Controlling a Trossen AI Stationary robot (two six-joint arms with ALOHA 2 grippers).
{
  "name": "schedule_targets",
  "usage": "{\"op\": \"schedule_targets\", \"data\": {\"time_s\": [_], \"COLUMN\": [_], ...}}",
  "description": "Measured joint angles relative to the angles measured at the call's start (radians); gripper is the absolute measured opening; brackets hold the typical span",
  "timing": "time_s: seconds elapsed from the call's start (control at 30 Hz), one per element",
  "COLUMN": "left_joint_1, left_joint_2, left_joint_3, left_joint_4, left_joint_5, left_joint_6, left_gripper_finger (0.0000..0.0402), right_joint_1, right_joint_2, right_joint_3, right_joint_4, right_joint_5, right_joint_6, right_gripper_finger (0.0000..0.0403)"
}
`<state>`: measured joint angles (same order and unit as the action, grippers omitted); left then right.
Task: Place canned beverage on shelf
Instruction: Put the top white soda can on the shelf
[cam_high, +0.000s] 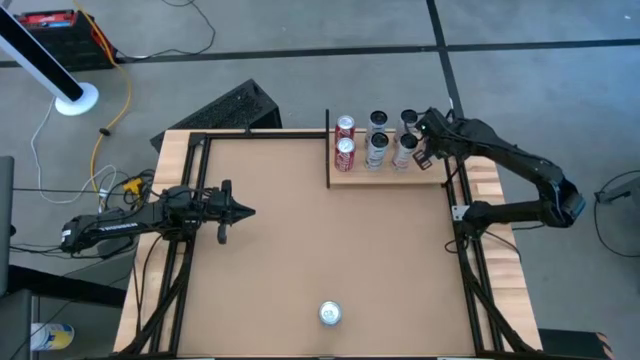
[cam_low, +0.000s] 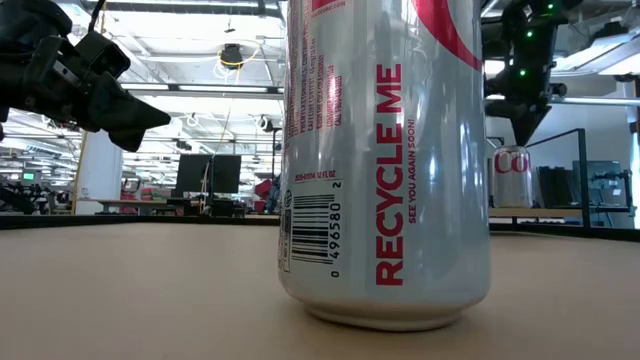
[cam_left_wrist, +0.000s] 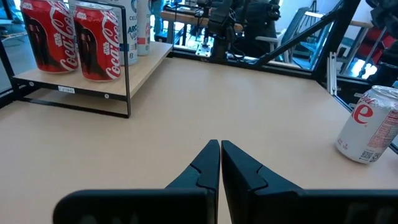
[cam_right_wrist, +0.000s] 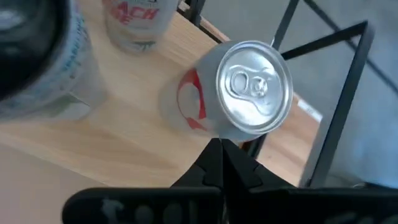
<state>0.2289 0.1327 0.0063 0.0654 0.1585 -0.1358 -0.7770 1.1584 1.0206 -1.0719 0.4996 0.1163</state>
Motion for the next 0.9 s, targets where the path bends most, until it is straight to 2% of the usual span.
{"op": "schedule_targets", "data": {"time_s": [0.23, 0.63, 0.9], "left_joint_1": [0.0, 0.0, 0.0], "left_joint_2": [0.0, 0.0, 0.0], "left_joint_3": [0.0, 0.0, 0.0], "left_joint_4": [0.0, 0.0, 0.0], "left_joint_5": [0.0, 0.0, 0.0], "left_joint_6": [0.0, 0.026, 0.026], "left_gripper_finger": [0.0, 0.0, 0.0], "right_joint_1": [0.009, 0.002, -0.005], "right_joint_2": [-0.014, -0.123, -0.124], "right_joint_3": [0.0, 0.0, -0.064], "right_joint_4": [-0.023, -0.01, 0.068], "right_joint_5": [-0.001, -0.001, -0.016], "right_joint_6": [0.239, 0.446, 0.516], "right_gripper_finger": [0.0018, 0.0018, 0.0018]}}
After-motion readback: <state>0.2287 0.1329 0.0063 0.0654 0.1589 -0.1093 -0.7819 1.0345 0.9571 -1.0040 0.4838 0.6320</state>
